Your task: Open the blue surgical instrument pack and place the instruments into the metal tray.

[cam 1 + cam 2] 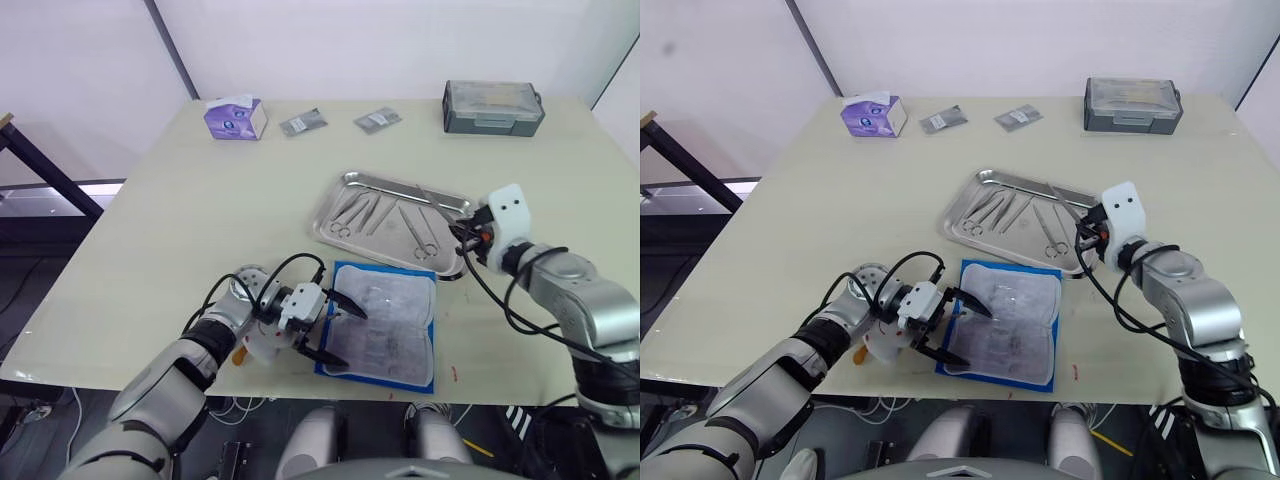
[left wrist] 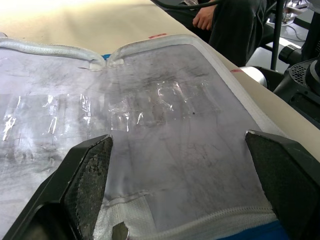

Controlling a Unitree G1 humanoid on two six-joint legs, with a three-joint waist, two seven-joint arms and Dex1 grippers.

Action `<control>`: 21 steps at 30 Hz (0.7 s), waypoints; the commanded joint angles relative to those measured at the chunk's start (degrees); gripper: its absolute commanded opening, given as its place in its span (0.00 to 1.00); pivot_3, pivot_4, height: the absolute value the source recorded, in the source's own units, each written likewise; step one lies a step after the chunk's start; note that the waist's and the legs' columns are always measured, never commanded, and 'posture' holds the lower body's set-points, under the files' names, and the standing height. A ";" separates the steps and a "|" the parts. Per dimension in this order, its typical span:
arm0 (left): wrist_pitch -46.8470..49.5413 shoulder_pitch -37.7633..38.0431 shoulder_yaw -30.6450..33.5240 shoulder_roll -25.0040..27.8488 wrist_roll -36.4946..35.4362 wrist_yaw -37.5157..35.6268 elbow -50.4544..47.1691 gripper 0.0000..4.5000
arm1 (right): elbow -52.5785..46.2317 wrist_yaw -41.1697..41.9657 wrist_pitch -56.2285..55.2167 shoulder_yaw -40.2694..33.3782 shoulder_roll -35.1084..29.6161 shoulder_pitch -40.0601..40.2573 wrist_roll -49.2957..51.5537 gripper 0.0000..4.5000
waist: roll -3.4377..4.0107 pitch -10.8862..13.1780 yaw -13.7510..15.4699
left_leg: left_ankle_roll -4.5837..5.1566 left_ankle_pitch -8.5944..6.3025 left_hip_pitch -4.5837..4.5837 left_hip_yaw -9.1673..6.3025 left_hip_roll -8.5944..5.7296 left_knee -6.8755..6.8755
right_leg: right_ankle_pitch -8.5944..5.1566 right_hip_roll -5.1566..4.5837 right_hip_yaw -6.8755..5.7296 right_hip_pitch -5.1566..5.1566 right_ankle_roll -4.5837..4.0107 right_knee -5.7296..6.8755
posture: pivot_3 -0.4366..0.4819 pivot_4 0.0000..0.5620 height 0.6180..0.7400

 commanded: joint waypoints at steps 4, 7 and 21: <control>0.29 3.28 -2.41 0.25 6.92 -1.82 4.42 1.00 | 3.88 -4.31 5.47 0.75 1.37 -4.87 -3.74 0.00 | 0.02 -0.01 -0.30 | 0.00 0.00 0.01 -0.01 -0.01 0.00 | 0.00 0.01 0.01 -0.01 0.00 0.03 | 0.48 0.27 0.95; 0.46 3.50 -2.14 0.24 7.00 -1.82 4.12 1.00 | 5.03 -3.69 6.31 2.10 1.17 -5.19 -4.49 0.00 | 0.03 -0.01 -0.55 | 0.00 0.00 0.01 -0.01 -0.02 0.00 | 0.00 0.01 0.01 -0.01 0.00 0.03 | 0.48 0.27 0.95; 0.76 4.13 -1.74 0.65 7.12 -1.82 3.39 1.00 | 10.47 -4.54 5.08 2.41 5.97 -4.65 -6.98 0.00 | 0.06 -0.03 -0.94 | 0.01 0.00 0.05 -0.02 -0.02 0.00 | 0.00 0.02 0.01 0.01 0.02 0.04 | 0.48 0.27 0.95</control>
